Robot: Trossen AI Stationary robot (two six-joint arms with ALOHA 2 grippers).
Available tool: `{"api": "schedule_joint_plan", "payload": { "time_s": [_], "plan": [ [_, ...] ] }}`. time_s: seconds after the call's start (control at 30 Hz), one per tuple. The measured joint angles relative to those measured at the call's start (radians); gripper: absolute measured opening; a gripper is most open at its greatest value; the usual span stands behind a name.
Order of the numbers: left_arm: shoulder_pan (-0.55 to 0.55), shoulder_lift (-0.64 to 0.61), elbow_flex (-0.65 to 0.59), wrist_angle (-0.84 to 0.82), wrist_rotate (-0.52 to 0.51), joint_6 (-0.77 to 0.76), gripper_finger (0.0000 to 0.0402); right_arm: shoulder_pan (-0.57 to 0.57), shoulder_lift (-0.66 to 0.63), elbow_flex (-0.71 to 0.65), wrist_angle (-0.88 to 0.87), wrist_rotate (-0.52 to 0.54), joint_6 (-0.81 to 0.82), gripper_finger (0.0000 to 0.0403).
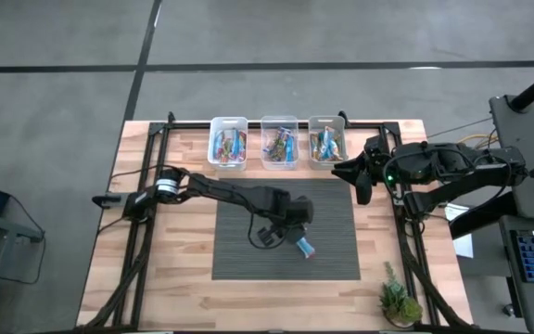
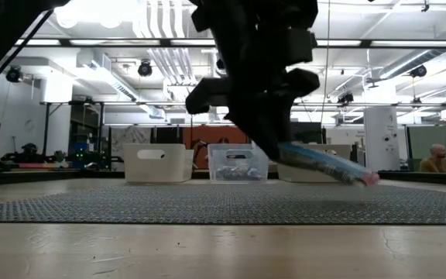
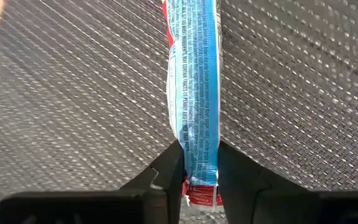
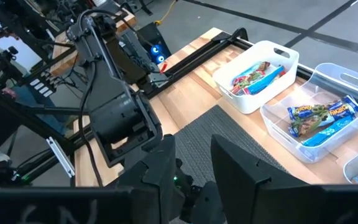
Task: Pick and place Granola Bars by type
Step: Put the red granola bar into the white bin
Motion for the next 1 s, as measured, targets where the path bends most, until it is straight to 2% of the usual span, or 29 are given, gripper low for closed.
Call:
{"api": "schedule_joint_plan", "payload": {
  "time_s": [0.47, 0.73, 1.0],
  "plan": [
    [0.03, -0.003, 0.14, -0.227, -0.066, -0.022, 0.0069, 0.0, -0.008, 0.0, 0.001, 0.0, -0.028, 0.0096],
    [0.083, -0.005, 0.236, -0.406, -0.121, -0.127, 0.0069, -0.001, -0.023, 0.0, 0.002, 0.023, -0.044, 0.0095],
    [0.197, -0.005, 0.364, -0.578, -0.165, -0.275, 0.0069, -0.001, -0.034, 0.0, 0.001, 0.024, -0.051, 0.0095]
  ]
}}
